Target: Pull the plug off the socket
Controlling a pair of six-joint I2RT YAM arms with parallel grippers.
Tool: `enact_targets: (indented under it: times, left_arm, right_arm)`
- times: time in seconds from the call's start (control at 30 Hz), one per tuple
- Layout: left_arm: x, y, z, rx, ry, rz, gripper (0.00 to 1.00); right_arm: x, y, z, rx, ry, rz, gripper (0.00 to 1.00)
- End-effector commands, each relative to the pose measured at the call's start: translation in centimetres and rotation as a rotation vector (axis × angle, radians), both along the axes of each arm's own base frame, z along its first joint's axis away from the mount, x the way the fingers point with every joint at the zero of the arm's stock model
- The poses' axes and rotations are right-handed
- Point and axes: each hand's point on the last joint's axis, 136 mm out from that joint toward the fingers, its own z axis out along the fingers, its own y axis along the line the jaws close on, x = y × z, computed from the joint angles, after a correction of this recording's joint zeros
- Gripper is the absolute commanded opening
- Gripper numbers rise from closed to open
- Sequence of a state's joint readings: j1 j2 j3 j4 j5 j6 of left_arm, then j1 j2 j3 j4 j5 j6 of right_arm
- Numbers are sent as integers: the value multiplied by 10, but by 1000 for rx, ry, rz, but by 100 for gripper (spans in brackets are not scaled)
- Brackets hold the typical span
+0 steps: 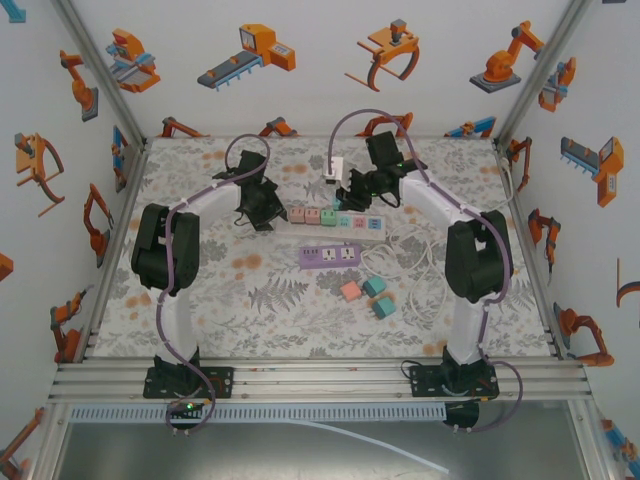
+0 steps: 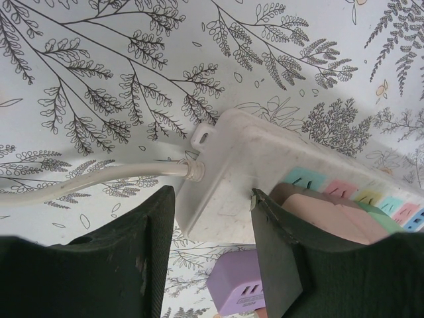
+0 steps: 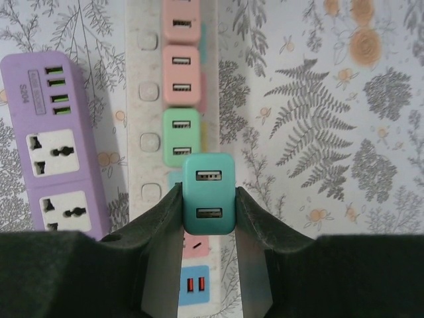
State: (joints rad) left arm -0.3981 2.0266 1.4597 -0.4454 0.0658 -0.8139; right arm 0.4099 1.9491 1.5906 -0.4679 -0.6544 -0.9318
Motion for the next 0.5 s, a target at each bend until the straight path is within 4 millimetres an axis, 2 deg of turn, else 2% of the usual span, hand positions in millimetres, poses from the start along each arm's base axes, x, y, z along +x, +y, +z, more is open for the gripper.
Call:
enact_targets:
  times: [0.0, 0.1, 0.2, 0.33, 0.47]
  left_arm:
    - [-30, 22, -32, 135, 117, -10, 49]
    - [-26, 21, -13, 117, 76, -13, 56]
    - [-21, 20, 15, 96, 16, -16, 67]
    - [-16, 21, 68, 63, -105, -25, 79]
    - [-16, 18, 137, 6, -293, -79, 89]
  right_arm:
    - [0, 8, 37, 57, -55, -6, 0]
    - [6, 6, 61, 103, -73, -78, 0]
    - [19, -1, 94, 199, -77, -257, 0]
    - [34, -28, 142, 388, -30, -590, 0]
    - [19, -60, 173, 555, 68, -827, 0]
